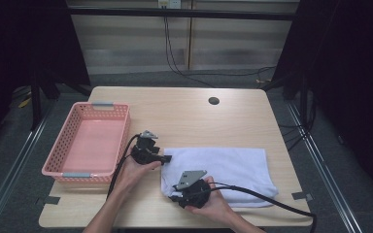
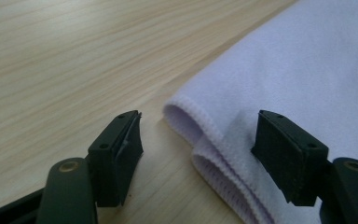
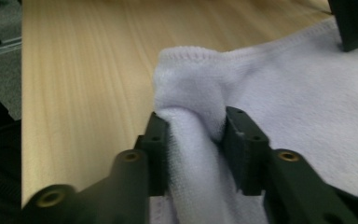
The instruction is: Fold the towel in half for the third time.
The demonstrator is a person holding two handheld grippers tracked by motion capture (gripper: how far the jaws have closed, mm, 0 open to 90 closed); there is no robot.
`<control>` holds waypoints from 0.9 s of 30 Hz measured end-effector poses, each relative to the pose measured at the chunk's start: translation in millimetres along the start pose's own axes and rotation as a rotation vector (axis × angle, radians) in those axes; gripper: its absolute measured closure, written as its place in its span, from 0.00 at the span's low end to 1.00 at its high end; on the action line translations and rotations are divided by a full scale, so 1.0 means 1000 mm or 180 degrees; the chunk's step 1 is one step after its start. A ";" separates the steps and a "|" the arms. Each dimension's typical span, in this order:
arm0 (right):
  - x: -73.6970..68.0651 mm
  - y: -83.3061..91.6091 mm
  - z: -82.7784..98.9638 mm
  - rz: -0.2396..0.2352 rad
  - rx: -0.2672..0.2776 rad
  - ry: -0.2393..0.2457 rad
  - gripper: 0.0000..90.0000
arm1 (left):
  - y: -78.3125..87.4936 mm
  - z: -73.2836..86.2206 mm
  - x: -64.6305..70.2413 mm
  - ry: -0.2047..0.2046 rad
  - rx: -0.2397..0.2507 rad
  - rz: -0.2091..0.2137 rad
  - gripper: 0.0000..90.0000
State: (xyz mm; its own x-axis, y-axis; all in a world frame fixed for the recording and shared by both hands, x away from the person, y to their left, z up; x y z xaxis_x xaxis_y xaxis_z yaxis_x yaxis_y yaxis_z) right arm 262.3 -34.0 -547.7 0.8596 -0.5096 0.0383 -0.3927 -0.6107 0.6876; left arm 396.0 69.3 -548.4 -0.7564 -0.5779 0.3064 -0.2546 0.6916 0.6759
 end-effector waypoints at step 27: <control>0.009 0.040 -0.078 -0.0274 0.0536 -0.0316 0.89 | 0.067 -0.053 0.014 0.0251 0.0629 0.0580 0.93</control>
State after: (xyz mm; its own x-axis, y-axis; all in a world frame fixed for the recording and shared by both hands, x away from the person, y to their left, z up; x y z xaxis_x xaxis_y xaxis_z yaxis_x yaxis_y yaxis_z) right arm 279.1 -15.9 -463.1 0.8590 -0.5034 -0.0927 -0.3756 -0.7430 0.5540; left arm 400.4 84.4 -463.3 -0.7533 -0.4629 0.4672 -0.2372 0.8538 0.4634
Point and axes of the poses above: each handheld gripper's, and its own axes: y roughly backward along the jaws, z roughly out of its underside, x roughly to its right, the point moved 7 cm from there along -y, roughly forward along the jaws, and after that the axes turned 6 degrees about z, right-handed, at the moved point
